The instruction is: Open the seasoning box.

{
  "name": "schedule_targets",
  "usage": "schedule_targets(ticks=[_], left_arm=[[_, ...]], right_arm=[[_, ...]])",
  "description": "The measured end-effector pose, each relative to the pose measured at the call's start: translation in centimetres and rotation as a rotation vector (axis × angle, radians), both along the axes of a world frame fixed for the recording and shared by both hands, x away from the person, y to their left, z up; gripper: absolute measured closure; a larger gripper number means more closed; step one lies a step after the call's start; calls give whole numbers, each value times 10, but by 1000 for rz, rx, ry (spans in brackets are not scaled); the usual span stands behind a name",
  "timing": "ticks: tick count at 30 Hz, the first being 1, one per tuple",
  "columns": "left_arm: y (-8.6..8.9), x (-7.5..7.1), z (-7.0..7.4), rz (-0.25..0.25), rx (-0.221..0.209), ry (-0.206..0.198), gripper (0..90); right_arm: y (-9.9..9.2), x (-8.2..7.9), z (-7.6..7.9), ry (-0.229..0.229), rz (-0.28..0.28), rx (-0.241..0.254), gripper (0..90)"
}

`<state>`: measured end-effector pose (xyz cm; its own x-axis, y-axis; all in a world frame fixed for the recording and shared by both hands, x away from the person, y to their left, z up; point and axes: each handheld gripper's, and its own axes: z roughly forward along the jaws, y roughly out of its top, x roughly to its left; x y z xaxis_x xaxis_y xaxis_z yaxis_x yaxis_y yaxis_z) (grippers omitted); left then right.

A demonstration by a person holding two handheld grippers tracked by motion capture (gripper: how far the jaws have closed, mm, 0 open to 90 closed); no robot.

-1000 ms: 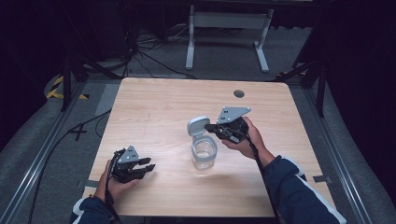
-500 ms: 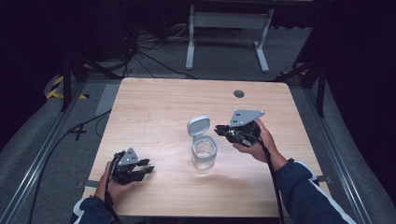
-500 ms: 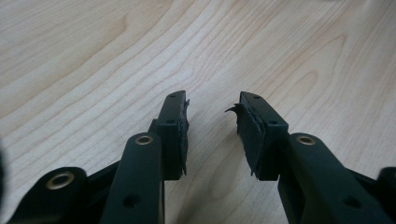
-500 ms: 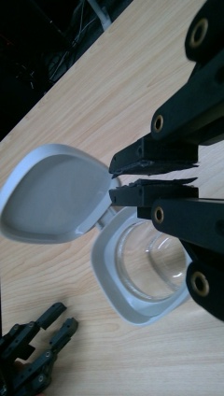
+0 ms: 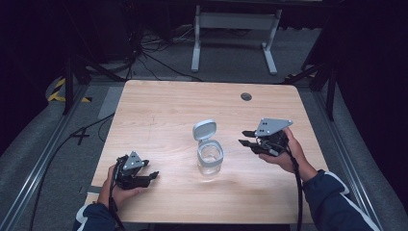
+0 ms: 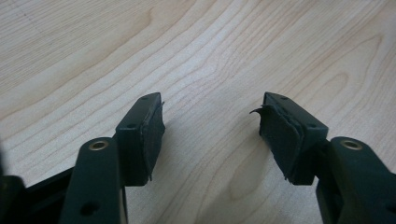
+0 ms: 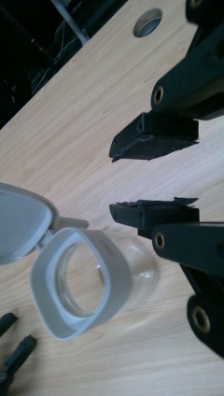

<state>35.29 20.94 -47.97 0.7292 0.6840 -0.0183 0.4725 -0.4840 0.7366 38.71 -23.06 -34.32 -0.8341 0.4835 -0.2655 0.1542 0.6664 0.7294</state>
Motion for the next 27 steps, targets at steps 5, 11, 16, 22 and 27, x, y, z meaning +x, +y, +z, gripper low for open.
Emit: schedule_targets(ticks=[5, 11, 16, 22, 27], left_arm=[[0, 1, -1, 9, -3, -1, 329], [0, 2, -1, 12, 2, -7, 311], [0, 1, -1, 22, 0, 1, 299], [0, 1, -1, 23, 0, 5, 291], [0, 1, -1, 24, 1, 5, 288]], right_arm=[[-7, -6, -2, 0, -8, -24, 610], [-14, -10, -7, 11, -8, -54, 563], [-23, -12, -16, 32, -31, -97, 530], [-41, -17, -28, 50, -70, -100, 509], [-55, -22, -36, 55, -95, -89, 497]])
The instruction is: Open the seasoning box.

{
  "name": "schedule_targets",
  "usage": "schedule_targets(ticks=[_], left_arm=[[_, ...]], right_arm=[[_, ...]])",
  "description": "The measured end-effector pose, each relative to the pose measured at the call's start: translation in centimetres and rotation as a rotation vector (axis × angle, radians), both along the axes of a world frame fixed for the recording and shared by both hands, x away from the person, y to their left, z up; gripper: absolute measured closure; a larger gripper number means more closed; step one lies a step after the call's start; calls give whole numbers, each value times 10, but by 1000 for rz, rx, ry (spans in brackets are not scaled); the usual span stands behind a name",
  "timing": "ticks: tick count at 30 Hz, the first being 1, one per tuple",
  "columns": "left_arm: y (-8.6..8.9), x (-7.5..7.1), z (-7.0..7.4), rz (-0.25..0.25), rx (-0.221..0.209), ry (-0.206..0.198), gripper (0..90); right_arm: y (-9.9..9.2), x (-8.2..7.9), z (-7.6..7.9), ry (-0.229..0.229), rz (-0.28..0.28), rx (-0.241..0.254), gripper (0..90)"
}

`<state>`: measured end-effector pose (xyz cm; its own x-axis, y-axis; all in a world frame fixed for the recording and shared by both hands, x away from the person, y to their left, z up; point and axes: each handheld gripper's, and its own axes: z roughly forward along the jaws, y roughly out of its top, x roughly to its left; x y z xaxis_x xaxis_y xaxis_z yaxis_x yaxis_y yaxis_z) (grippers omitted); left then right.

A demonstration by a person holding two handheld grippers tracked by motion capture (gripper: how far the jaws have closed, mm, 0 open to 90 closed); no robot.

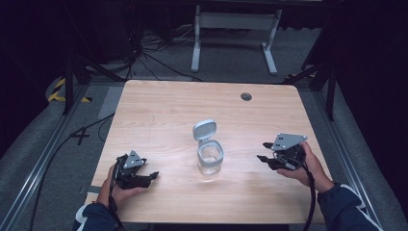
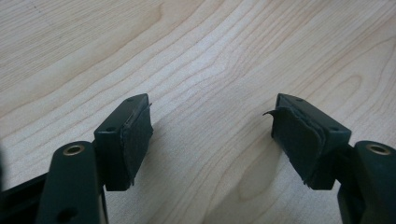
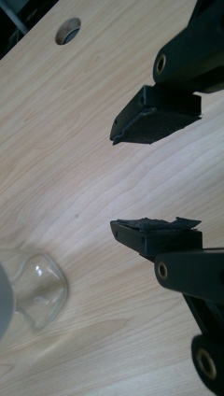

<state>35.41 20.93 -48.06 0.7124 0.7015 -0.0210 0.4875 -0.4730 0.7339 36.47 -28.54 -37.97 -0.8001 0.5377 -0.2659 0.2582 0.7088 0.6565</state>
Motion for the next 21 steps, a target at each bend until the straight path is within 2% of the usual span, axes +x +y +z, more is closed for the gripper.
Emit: schedule_targets(ticks=[3, 12, 14, 18, 21], left_arm=[[0, 0, 0, 1, 0, 0, 288], [0, 0, 0, 2, 0, 0, 286], [0, 0, 0, 2, 0, 0, 286], [0, 0, 0, 2, 0, 0, 285], [0, 0, 0, 2, 0, 1, 285]], right_arm=[[-14, -4, -7, 9, -20, 23, 482], [-41, -17, -28, 3, -49, 25, 452], [-52, -21, -36, 10, -67, 36, 435], [-64, -25, -47, 17, -94, 19, 431], [-80, -31, -63, 48, -134, 27, 418]])
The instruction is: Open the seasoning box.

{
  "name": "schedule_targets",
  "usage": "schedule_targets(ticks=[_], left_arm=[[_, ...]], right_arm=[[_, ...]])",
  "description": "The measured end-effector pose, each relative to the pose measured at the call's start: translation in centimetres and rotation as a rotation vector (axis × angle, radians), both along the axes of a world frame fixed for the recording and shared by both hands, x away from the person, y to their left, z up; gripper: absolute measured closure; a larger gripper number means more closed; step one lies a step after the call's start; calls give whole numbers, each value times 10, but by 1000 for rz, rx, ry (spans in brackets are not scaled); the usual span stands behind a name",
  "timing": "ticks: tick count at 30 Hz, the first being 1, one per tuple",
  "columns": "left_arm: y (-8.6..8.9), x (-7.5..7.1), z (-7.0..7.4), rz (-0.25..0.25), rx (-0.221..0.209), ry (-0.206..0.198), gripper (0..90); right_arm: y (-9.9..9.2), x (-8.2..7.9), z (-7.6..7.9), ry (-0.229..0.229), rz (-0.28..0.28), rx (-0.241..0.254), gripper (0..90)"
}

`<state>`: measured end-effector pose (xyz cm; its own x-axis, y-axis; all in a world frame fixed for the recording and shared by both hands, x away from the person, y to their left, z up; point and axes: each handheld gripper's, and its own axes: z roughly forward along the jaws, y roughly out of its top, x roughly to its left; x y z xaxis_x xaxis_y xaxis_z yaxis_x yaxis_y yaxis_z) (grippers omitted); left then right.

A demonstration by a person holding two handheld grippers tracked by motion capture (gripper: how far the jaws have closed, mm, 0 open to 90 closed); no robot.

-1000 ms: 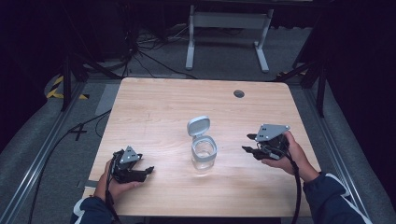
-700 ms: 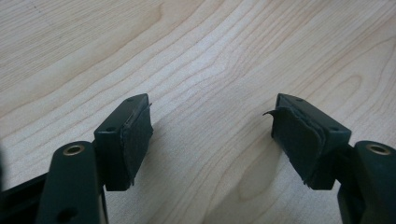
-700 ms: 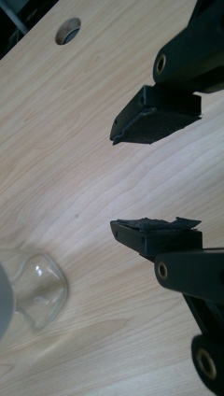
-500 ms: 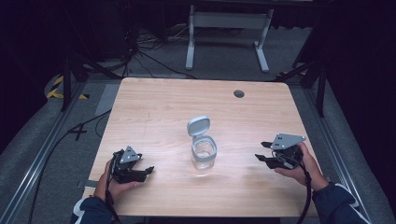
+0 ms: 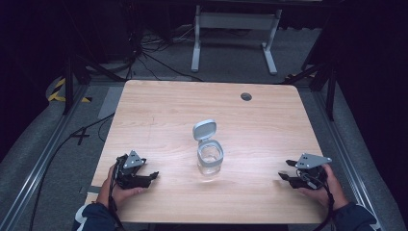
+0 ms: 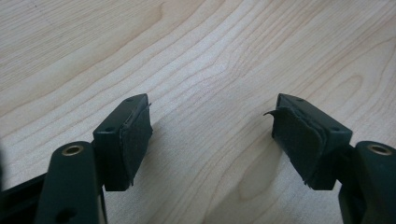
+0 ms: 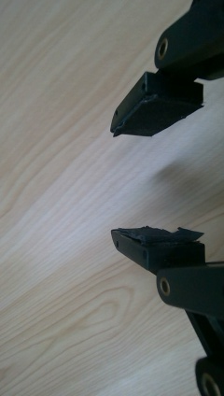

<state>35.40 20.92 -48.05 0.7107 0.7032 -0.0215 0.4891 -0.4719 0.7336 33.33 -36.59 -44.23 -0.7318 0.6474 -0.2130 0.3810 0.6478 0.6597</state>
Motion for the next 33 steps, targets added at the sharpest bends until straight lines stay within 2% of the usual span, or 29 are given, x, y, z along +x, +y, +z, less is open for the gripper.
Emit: schedule_targets(ticks=[2, 3, 8, 9, 11, 13, 15, 33], left_arm=[[0, 0, 0, 0, 0, 0, 286], [0, 0, 0, 0, 0, 0, 286], [0, 0, 0, 0, 0, 0, 285], [0, 0, 0, 0, 0, 0, 285], [0, 0, 0, 1, 1, 0, 285], [0, 0, 0, -2, 0, 0, 282], [0, 0, 0, -1, 1, 1, 278], [1, 1, 0, 5, 17, -2, 242]], right_arm=[[-8, -4, -6, 7, -13, 33, 410], [-8, -4, -6, 7, -13, 33, 410], [-24, -13, -18, 32, -41, 122, 372], [-24, -13, -18, 32, -41, 122, 372], [-28, -14, -21, 34, -53, 159, 344], [-33, -13, -24, 57, -69, 207, 320], [-32, -13, -25, 58, -59, 200, 285], [-31, -13, -25, 63, -47, 200, 279]])
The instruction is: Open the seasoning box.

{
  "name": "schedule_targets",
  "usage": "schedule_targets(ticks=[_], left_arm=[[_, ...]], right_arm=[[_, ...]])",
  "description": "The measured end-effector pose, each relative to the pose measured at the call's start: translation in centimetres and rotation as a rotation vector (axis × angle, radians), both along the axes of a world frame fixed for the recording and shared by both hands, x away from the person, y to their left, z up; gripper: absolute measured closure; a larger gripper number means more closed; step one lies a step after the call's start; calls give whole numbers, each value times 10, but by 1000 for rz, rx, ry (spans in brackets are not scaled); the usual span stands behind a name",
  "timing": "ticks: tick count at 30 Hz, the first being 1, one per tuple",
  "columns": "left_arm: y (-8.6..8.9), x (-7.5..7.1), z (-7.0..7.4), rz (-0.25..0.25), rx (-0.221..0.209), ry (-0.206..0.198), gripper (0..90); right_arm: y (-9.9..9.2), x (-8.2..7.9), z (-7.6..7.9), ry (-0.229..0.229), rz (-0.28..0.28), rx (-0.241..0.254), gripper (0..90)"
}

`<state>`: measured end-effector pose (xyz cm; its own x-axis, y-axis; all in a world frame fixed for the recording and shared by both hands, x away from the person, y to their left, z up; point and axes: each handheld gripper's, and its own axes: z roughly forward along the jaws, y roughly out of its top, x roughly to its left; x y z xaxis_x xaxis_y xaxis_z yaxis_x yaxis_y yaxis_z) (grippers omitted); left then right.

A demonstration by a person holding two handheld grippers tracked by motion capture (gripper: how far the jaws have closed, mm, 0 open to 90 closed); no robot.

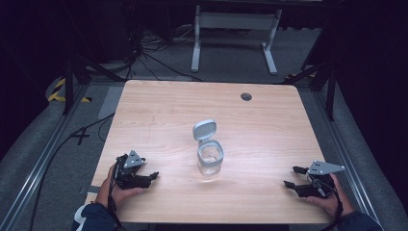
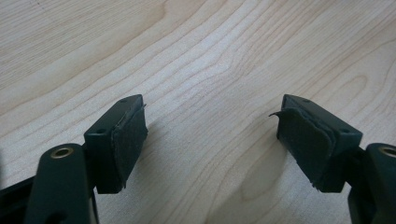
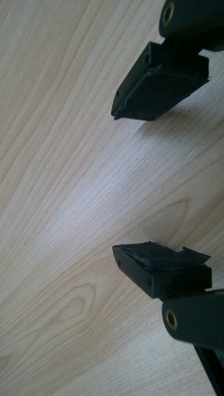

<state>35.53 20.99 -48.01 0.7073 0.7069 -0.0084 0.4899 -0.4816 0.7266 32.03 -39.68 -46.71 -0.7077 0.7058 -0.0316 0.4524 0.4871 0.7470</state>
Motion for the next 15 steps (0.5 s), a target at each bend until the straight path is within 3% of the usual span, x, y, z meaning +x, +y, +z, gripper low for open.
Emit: schedule_targets(ticks=[3, 5, 6, 15], left_arm=[[1, 1, 0, -1, 14, -8, 236], [0, 1, -1, 6, -3, -3, 232], [0, 0, 0, 11, 1, 12, 225], [-1, 0, 0, 15, -5, 15, 212]], right_arm=[[0, 0, 0, 0, 0, 0, 278], [0, 0, 0, 1, 1, 1, 277], [0, 0, 0, 1, 1, 1, 277], [0, 1, 0, 2, 6, 1, 271]])
